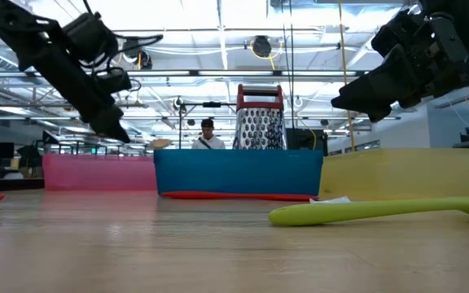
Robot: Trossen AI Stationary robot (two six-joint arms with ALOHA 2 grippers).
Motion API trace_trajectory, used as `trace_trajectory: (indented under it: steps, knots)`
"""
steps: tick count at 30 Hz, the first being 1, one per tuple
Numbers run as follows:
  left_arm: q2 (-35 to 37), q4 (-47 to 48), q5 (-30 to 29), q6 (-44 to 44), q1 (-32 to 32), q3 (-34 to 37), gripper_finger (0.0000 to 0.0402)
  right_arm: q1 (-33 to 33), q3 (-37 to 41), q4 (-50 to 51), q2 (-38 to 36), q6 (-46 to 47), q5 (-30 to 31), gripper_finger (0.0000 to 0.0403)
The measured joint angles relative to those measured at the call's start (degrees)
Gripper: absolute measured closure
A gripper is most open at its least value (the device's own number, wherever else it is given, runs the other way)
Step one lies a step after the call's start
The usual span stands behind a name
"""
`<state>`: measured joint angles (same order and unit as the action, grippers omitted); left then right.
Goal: Pick & Place Kitchen Items
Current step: Put the golden serving spoon into the pink bin
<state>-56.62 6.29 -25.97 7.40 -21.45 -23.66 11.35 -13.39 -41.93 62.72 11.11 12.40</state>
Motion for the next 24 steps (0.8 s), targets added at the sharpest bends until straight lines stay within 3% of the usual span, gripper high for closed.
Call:
trace_trajectory:
  steps: [6,11,24]
  knots:
    - [-0.5,2.1,8.2,3.7,-8.4,0.0,0.0381,0.0,0.0,0.0,0.0,0.0,0.1,0.0243]
    - [-3.7,1.1,14.7,5.7,-13.8,0.0,0.0381,0.0,0.0,0.1,0.0,0.1,4.1,0.0243]
    - [-14.2,-4.8,21.3,6.2,-19.1,-0.2,0.0380,0.0,0.0,0.1,0.0,0.1,4.1,0.0243]
